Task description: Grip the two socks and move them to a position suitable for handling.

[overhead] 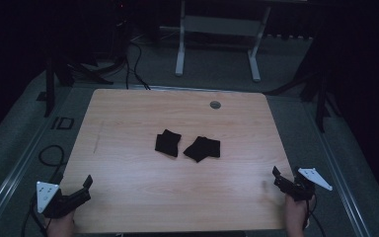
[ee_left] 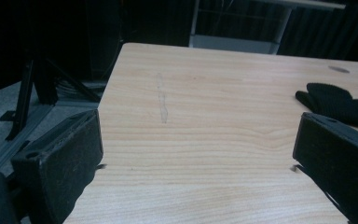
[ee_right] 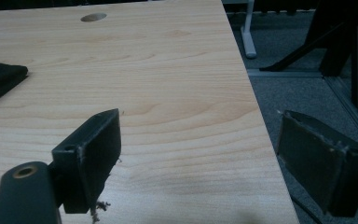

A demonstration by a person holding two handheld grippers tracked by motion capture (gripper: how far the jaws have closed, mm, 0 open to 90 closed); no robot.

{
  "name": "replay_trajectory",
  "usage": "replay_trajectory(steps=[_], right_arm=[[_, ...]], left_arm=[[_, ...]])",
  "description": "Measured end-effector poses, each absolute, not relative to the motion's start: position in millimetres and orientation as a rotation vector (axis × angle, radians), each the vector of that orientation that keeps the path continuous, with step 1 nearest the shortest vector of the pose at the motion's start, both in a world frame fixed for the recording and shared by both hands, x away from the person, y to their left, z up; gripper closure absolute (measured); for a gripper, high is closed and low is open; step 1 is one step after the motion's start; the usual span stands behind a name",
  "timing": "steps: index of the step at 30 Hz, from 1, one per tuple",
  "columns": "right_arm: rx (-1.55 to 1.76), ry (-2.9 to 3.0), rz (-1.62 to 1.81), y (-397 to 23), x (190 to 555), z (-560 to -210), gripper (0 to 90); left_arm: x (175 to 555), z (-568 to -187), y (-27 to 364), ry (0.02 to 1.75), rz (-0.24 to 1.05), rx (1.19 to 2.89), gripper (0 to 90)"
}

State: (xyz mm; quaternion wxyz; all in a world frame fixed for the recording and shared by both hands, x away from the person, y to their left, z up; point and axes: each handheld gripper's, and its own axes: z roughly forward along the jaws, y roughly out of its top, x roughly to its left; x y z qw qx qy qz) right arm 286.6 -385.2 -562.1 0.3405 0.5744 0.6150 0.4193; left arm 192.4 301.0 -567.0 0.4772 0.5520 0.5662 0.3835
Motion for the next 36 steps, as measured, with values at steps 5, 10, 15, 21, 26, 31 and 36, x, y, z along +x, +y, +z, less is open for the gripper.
replay_trajectory(steps=[5,10,15,21,26,31,36], right_arm=[[1.5,1.638,1.095,-387,289,-562,13.7],[1.487,1.732,1.051,-382,294,-559,14.5],[1.472,1.884,1.115,-375,300,-557,14.4],[1.376,2.027,1.138,-355,308,-556,13.3],[1.287,2.144,1.145,-335,315,-552,12.8],[1.247,2.19,1.194,-313,325,-548,12.9],[1.153,2.259,1.196,-286,336,-547,12.9]], left_arm=[[193,-567,300,1.38,0.937,1.357,1.8],[193,-567,299,1.37,0.94,1.372,1.8],[192,-566,295,1.312,0.883,1.372,1.8],[191,-564,289,1.301,0.908,1.397,1.8],[192,-564,287,1.275,0.845,1.388,1.9],[194,-563,280,1.235,0.802,1.434,1.9],[194,-562,275,1.228,0.793,1.484,1.8]])
